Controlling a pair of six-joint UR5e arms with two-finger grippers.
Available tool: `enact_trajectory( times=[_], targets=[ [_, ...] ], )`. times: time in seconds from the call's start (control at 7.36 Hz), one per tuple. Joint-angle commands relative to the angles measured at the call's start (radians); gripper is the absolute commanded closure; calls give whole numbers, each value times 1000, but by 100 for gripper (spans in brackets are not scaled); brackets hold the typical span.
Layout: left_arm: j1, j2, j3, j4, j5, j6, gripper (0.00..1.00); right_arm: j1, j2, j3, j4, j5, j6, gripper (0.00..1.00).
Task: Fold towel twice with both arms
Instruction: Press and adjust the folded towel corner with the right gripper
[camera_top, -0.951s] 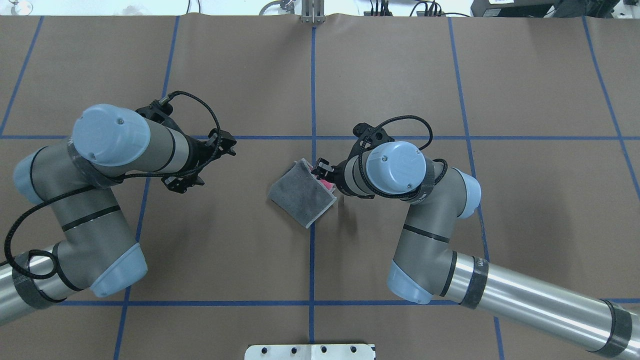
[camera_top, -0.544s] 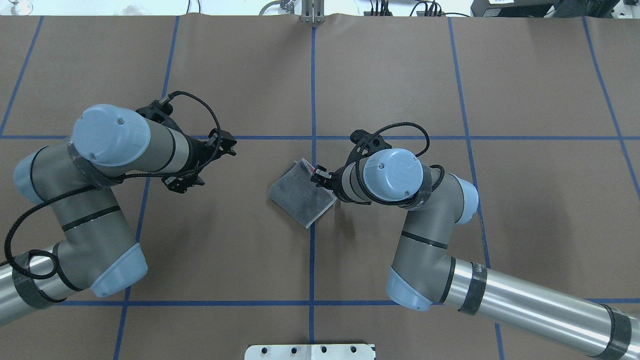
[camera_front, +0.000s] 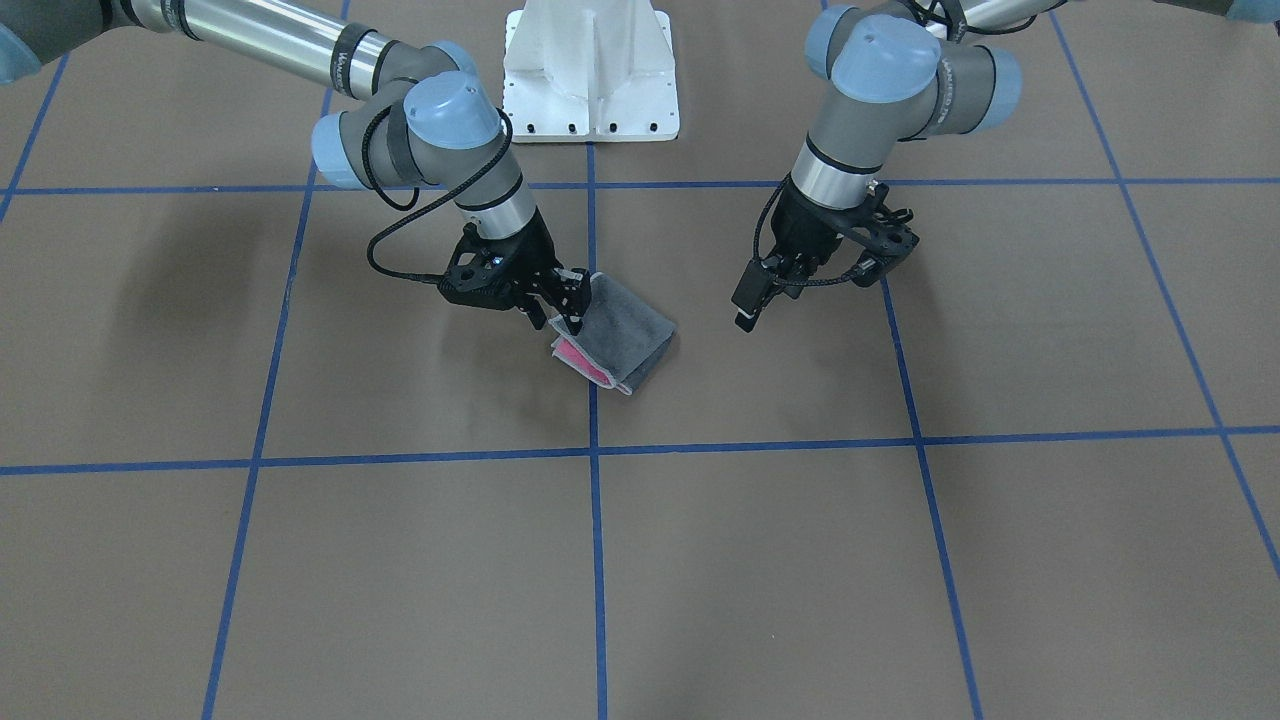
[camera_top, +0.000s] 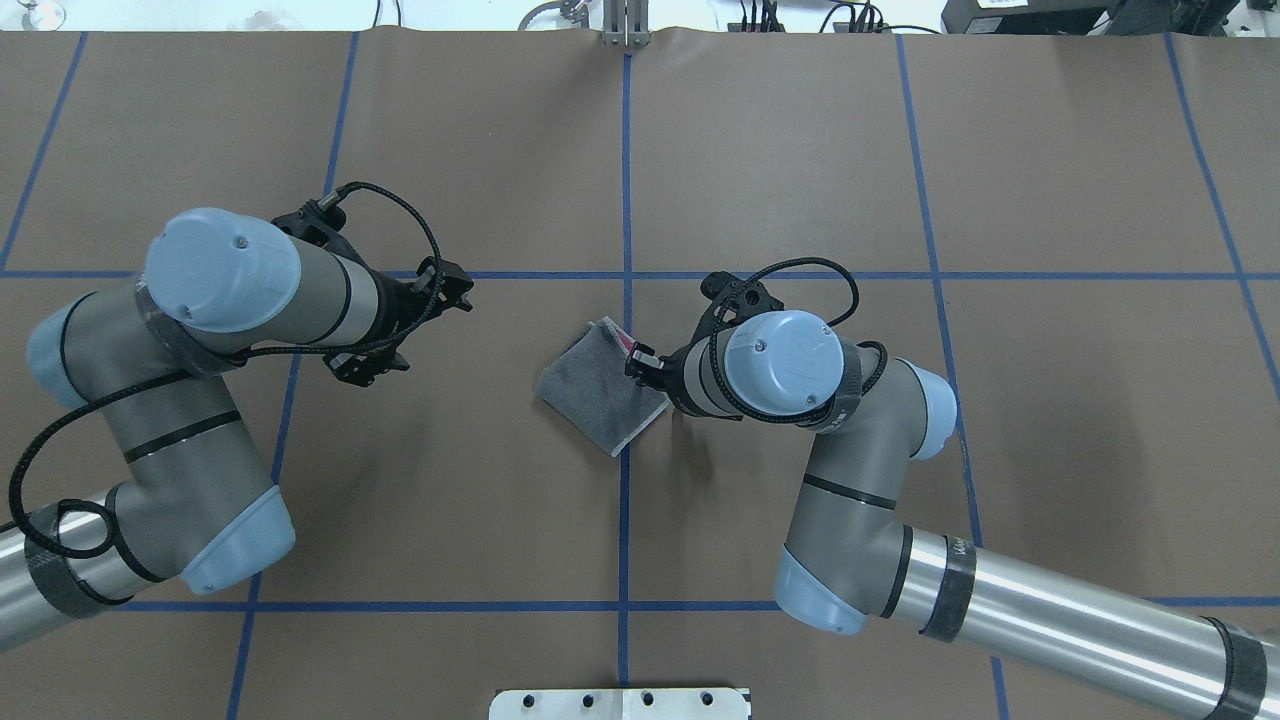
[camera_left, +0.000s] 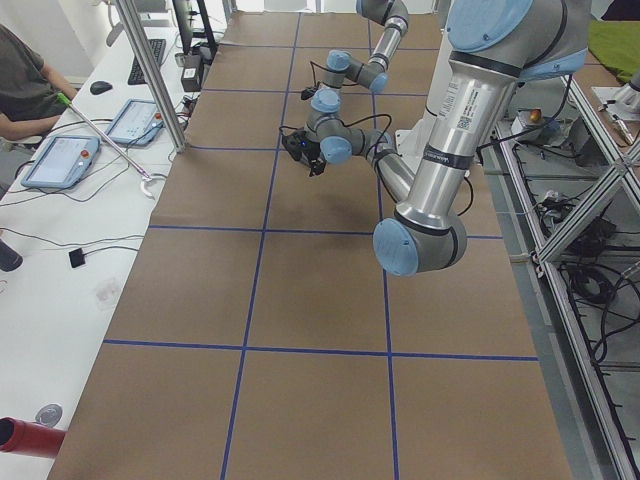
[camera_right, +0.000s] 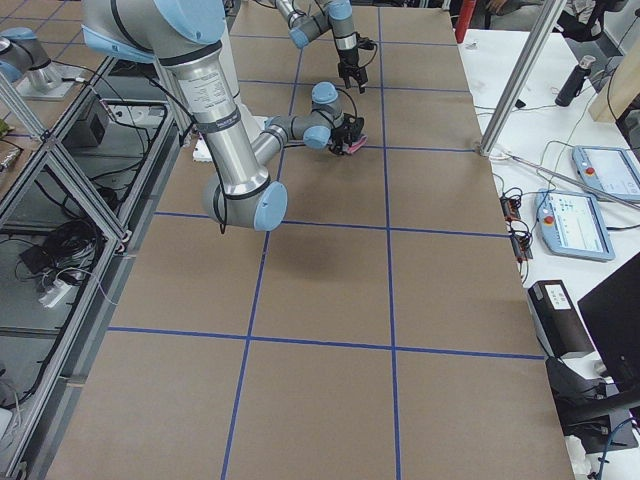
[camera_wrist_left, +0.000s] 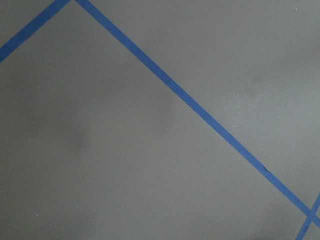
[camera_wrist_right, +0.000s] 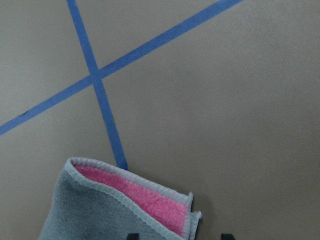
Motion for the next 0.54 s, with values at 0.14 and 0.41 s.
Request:
enact_trajectory(
  times=[0.14,0.41],
  targets=[
    [0,-2,-2,0,0,0,0,-8,-8,5,-9,-12,5,100],
    [0,-2,-2,0,0,0,0,-10,-3,5,-9,-13,3,100]
  ],
)
